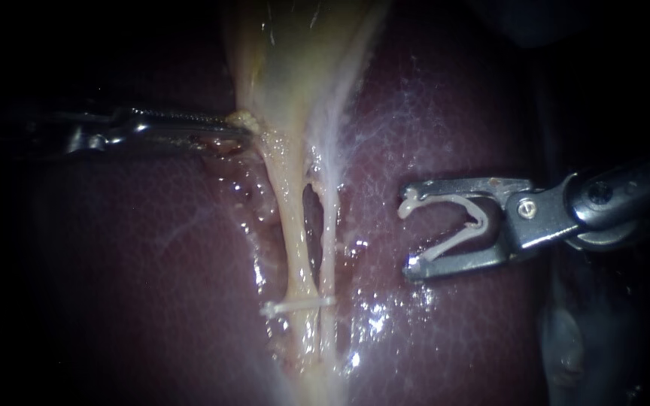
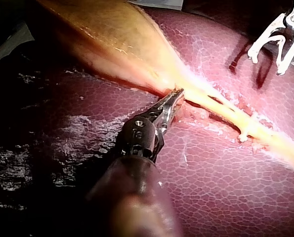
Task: Clipping second clip left tube
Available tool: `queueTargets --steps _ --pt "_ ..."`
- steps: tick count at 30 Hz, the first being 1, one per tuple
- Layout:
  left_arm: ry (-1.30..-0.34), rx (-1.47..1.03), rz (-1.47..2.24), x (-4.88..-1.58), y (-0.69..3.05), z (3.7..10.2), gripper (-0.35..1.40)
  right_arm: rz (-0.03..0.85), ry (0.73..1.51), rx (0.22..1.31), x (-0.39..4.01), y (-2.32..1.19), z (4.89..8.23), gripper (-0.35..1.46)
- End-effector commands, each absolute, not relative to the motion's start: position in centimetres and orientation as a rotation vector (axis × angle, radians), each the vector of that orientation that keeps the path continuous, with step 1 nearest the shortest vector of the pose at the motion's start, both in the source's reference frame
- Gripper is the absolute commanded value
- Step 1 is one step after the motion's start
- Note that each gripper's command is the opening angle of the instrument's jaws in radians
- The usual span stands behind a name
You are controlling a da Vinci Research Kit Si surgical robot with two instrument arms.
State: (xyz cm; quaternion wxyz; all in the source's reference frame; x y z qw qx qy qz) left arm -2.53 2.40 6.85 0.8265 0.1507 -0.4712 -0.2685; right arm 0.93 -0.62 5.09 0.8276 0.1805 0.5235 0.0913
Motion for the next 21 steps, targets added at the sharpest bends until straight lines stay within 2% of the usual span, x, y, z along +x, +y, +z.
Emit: queueTargets --steps 1,14,21 --pt "-1.002 0.321 -0.569 -2.52 2.4 6.84 -0.35 0.194 1.112 0.383 0.93 -0.62 5.09 0.5" --pt "-1.029 0.321 -0.61 -2.2 2.66 6.22 -0.35 0.192 1.113 0.386 0.93 -0.62 5.09 0.5" --pt "-1.029 0.314 -0.606 -2.18 2.65 6.22 -0.35 0.196 1.126 0.413 1.0 -0.63 5.08 0.5"
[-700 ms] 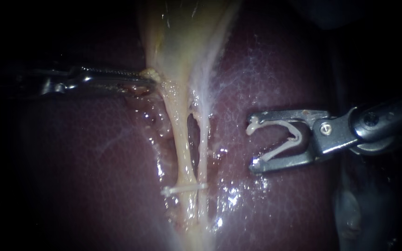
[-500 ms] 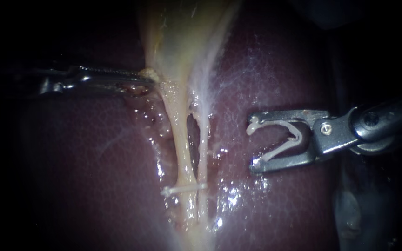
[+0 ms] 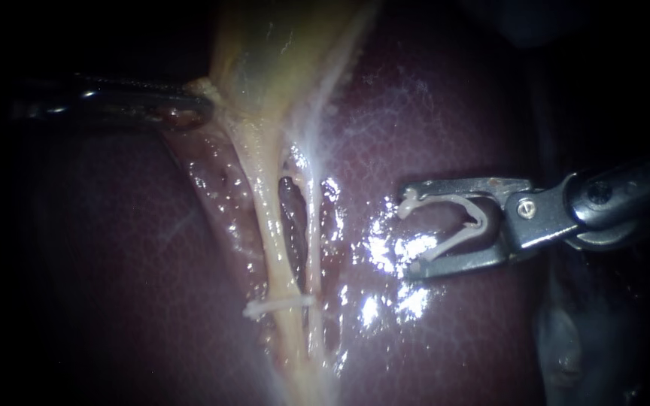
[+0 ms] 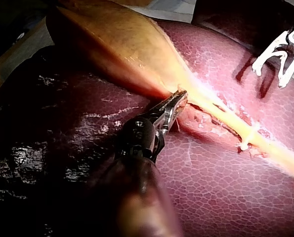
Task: Clipping second clip left tube
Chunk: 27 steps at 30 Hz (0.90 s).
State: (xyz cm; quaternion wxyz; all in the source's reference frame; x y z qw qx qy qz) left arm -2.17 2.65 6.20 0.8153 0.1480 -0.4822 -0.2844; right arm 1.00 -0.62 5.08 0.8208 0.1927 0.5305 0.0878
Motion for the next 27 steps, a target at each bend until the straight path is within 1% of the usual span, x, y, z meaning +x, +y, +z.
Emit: queueTargets --steps 1,10,17,20,27 --pt "-1.029 0.314 -0.606 -2.18 2.64 6.22 -0.35 0.215 1.123 0.43 1.03 -0.63 5.08 0.5" --pt "-1.028 0.312 -0.606 -2.19 2.63 6.25 -0.35 0.414 1.101 0.605 1.4 -0.73 5.2 0.5" --pt "-1.028 0.31 -0.606 -2.19 2.61 6.26 -0.35 0.526 1.077 0.734 1.72 -0.88 5.37 0.5" --pt "-1.028 0.31 -0.606 -2.2 2.61 6.27 -0.35 0.572 1.077 0.787 1.84 -0.94 5.45 0.5" --pt "-1.028 0.309 -0.606 -2.2 2.59 6.28 -0.35 0.618 1.053 0.86 1.97 -1.03 5.67 0.5"
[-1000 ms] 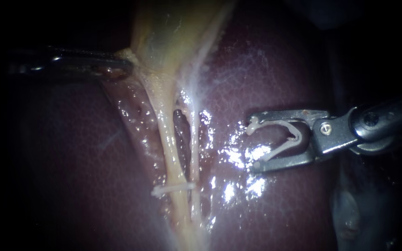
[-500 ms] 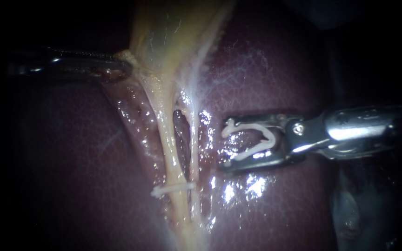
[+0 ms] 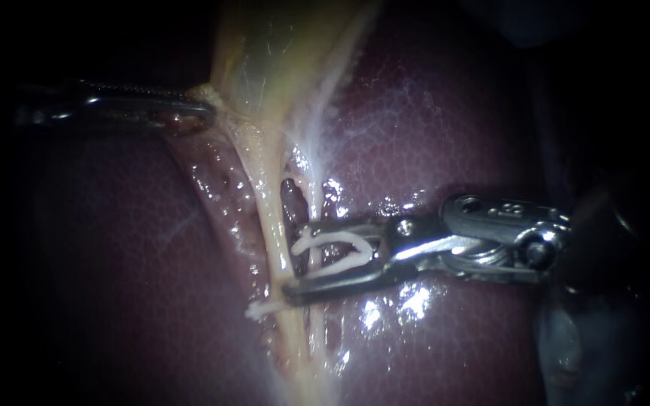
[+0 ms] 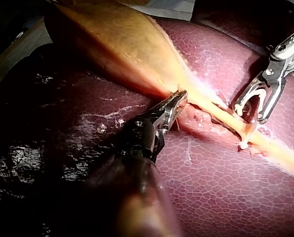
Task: Clipping second clip left tube
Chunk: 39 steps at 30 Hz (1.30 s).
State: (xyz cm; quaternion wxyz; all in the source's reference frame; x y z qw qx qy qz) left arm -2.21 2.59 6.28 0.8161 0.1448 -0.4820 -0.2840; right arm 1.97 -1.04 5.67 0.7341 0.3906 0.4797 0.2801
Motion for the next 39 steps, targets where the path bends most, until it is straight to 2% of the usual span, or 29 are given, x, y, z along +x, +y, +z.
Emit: queueTargets --steps 1,12,19,24,32,39 --pt "-1.028 0.308 -0.606 -2.21 2.59 6.28 -0.35 0.618 1.051 0.864 1.98 -1.05 5.71 0.5" --pt "-1.028 0.308 -0.605 -2.2 2.58 6.28 -0.35 0.635 1.019 0.912 1.98 -1.19 6.22 0.49" --pt "-1.027 0.307 -0.605 -2.2 2.58 6.29 -0.35 0.629 1.023 0.932 1.98 -1.18 6.41 0.5" --pt "-1.027 0.307 -0.605 -2.21 2.58 6.29 -0.35 0.632 1.057 0.955 2.04 -1.16 6.43 0.5" --pt "-1.027 0.307 -0.605 -2.21 2.58 6.29 -0.35 0.645 1.134 1.097 2.25 -1.16 6.36 0.5" --pt "-1.027 0.307 -0.606 -2.21 2.58 6.29 -0.35 0.656 1.192 1.169 2.34 -1.16 6.21 0.5"
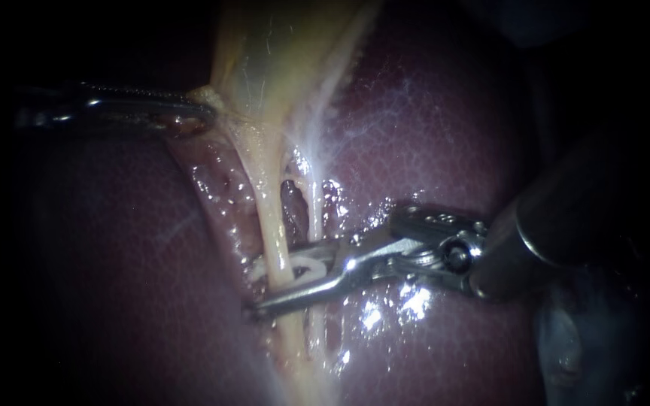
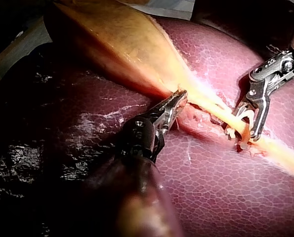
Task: Clipping second clip left tube
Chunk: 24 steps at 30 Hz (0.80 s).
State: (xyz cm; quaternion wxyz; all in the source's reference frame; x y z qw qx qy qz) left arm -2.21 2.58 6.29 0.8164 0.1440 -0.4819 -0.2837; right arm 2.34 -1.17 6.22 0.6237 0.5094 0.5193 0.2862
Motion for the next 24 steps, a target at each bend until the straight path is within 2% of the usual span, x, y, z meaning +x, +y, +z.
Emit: queueTargets --steps 1,9,16,19,24 --pt "-1.027 0.307 -0.606 -2.21 2.58 6.29 -0.35 0.657 1.2 1.174 2.34 -1.16 6.18 0.49" --pt "-1.027 0.306 -0.606 -2.22 2.58 6.29 -0.35 0.669 1.226 1.202 2.36 -1.07 5.8 0.48" --pt "-1.027 0.306 -0.606 -2.22 2.58 6.29 -0.35 0.664 1.225 1.205 2.36 -1.11 5.76 0.44" --pt "-1.027 0.306 -0.606 -2.22 2.58 6.29 -0.35 0.659 1.225 1.209 2.32 -1.11 5.76 0.35" --pt "-1.027 0.306 -0.606 -2.22 2.58 6.29 -0.35 0.663 1.217 1.22 2.28 -1.11 5.76 0.03"
